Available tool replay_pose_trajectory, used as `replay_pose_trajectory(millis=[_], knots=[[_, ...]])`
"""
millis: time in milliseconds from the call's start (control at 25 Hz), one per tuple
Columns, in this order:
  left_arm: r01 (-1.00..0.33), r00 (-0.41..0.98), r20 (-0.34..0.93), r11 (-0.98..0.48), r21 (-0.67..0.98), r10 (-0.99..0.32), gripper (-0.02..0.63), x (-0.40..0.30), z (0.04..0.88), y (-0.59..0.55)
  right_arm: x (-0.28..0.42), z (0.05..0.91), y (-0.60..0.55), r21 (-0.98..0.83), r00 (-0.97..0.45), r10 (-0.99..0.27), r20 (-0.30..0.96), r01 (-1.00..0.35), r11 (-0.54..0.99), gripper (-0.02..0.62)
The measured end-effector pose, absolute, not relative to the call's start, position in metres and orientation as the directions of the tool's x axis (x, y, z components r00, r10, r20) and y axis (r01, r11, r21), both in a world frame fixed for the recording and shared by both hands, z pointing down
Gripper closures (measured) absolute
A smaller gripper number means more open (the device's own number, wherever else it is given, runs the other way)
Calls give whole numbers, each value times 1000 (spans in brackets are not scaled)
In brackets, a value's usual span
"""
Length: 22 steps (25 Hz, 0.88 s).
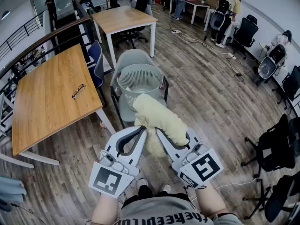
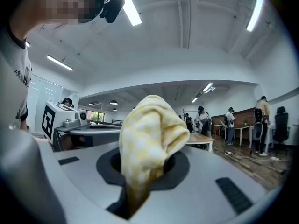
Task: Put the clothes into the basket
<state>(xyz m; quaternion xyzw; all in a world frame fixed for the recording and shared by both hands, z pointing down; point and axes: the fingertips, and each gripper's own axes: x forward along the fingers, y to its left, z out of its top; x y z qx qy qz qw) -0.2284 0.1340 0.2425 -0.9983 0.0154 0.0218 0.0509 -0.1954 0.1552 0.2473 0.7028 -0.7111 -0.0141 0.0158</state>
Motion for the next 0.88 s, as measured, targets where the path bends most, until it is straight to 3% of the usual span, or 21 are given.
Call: replay_pose_trajectory(millis=[880], knots=[[48,995,-84,-997,-59,52,591,-240,250,102,-213,259,126,58,64,-998,3,-996,-63,531]])
